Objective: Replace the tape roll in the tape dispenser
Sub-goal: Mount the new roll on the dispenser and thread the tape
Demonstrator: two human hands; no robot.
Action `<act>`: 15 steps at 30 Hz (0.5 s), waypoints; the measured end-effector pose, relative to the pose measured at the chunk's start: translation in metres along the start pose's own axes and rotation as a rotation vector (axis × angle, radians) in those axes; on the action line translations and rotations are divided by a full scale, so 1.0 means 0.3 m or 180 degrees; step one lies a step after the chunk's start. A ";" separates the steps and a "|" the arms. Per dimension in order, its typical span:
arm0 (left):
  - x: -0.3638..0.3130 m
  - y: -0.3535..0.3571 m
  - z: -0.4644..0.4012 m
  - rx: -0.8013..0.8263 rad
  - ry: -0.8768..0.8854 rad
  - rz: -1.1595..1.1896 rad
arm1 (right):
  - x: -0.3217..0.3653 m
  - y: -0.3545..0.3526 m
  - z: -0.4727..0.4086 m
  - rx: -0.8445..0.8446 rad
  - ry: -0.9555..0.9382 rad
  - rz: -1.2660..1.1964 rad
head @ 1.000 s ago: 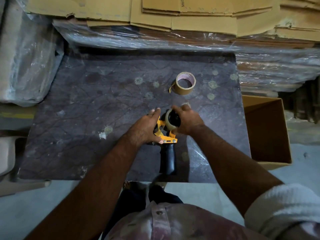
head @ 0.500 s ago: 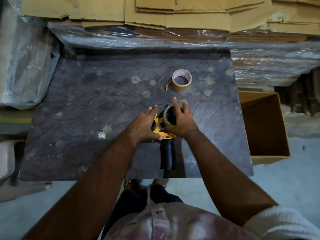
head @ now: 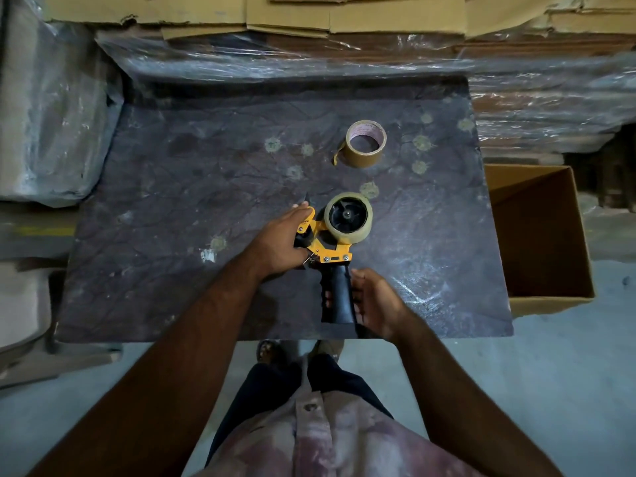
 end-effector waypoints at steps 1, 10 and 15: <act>0.000 0.000 -0.001 0.0044 -0.0027 0.0015 | -0.003 0.028 -0.016 0.0179 0.0061 -0.0235; -0.009 -0.033 0.033 0.0034 -0.0043 0.0178 | 0.029 0.163 -0.060 0.0711 0.0156 -0.0420; -0.046 -0.143 0.060 -0.0580 0.0044 0.0166 | 0.107 0.171 0.011 0.0512 0.0030 -0.0196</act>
Point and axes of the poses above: each hand's wrist, its own z-axis away from the middle knuckle, its own y-axis out of the palm, x = y × z, the point moved 7 cm from there along -z, towards the middle knuckle, and after that the axes turned 6 degrees about -y, right-handed, at the moved point
